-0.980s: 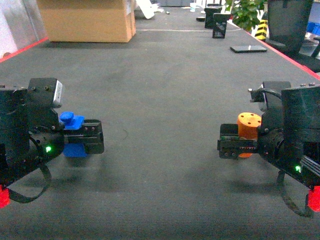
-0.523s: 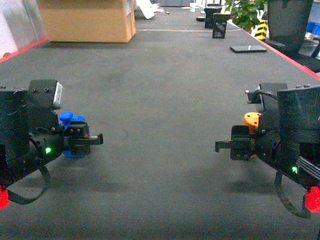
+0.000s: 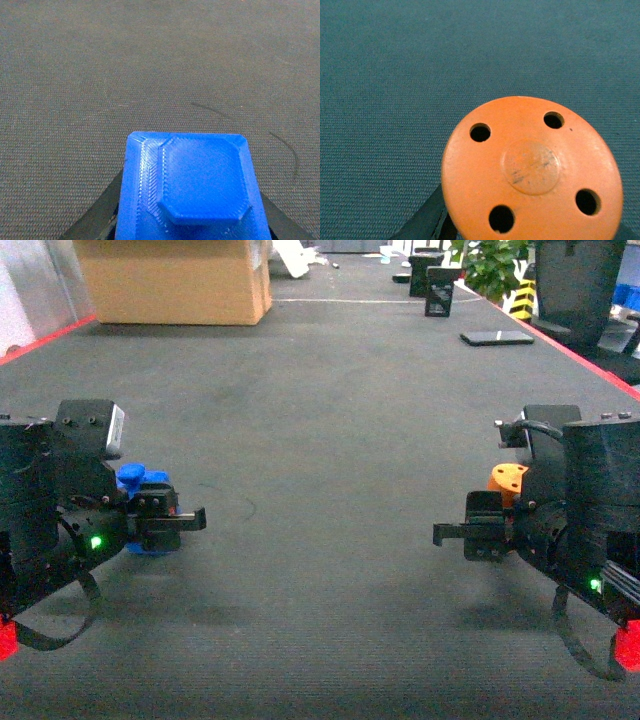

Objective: Sort blue parts and orange caps into right shelf containers

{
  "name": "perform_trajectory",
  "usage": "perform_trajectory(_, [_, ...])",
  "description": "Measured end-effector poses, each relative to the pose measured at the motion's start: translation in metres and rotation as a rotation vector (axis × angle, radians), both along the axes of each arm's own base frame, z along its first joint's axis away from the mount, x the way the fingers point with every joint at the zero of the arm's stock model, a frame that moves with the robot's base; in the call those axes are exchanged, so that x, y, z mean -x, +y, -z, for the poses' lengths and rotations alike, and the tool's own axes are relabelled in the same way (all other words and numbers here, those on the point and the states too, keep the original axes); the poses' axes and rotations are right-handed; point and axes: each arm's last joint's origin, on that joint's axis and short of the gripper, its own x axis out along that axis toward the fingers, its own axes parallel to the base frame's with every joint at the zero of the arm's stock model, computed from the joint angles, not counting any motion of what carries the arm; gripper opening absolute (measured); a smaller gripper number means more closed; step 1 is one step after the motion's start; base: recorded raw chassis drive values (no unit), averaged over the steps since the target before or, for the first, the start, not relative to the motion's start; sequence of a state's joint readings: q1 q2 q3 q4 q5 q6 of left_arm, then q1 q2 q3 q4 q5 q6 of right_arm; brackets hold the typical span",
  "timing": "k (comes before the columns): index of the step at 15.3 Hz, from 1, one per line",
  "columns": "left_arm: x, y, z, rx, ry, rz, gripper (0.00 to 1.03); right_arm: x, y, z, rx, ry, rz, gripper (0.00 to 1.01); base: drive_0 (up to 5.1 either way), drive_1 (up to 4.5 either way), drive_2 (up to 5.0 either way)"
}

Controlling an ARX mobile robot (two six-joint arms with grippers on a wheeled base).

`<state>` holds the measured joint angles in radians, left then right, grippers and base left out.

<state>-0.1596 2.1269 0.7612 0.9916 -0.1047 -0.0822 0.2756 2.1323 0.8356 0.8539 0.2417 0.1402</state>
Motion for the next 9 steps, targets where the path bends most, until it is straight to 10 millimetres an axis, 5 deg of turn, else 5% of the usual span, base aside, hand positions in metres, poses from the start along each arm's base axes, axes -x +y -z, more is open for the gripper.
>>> perform_trajectory(2, [0.008,0.001,-0.005,0.024,-0.016,-0.012,0.42,0.009,-0.003,-0.007,-0.006,-0.044,0.011,0.44,0.0,0.00,0.0])
perform_trajectory(9, [0.059,0.012,-0.091,0.013,-0.374,-0.080,0.42,0.088,-0.025,-0.069,-0.025,-0.254,0.033,0.44,0.0,0.00,0.0])
